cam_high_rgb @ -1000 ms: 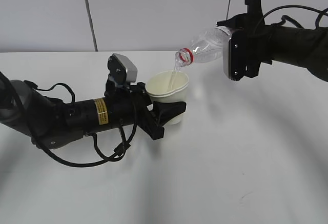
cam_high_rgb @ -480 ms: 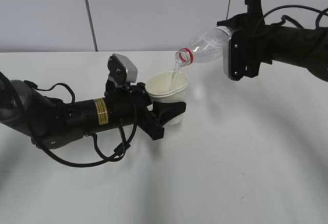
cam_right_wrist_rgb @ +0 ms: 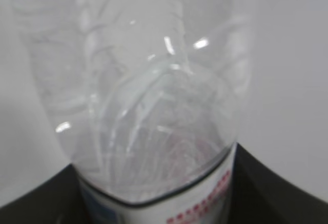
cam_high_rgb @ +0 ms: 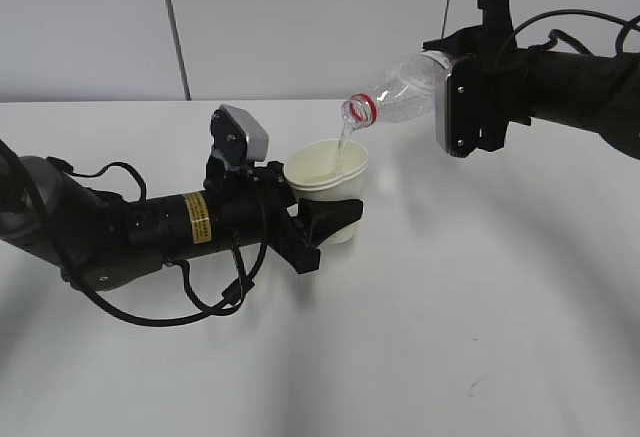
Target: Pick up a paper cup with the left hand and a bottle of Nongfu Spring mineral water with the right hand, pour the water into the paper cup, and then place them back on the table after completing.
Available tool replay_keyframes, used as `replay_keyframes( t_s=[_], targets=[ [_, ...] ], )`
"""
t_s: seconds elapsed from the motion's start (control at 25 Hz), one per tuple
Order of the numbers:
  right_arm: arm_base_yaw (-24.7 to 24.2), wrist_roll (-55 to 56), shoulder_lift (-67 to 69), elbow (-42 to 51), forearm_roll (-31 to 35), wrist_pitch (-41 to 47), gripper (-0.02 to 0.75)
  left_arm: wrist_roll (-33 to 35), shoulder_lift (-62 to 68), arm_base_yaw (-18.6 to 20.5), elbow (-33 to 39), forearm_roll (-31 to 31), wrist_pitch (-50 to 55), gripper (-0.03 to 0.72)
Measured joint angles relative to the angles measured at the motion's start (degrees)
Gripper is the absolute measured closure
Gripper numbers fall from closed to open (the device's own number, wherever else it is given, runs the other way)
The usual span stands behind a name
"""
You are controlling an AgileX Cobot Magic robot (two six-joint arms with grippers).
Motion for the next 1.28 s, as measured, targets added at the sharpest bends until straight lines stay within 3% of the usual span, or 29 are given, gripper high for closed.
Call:
replay_keyframes(
  t_s=[1.16,1.28],
  targets=[
    [0.0,5.8,0.0,0.3,0.1,0.0,0.330,0.0,0.0,0.0,0.0,-0.9,0.2,0.313],
    [0.0,8.3,0.0,0.4,2.6,0.0,0.330,0.0,0.0,0.0,0.0,-1.2,0.2,0.313]
  ],
)
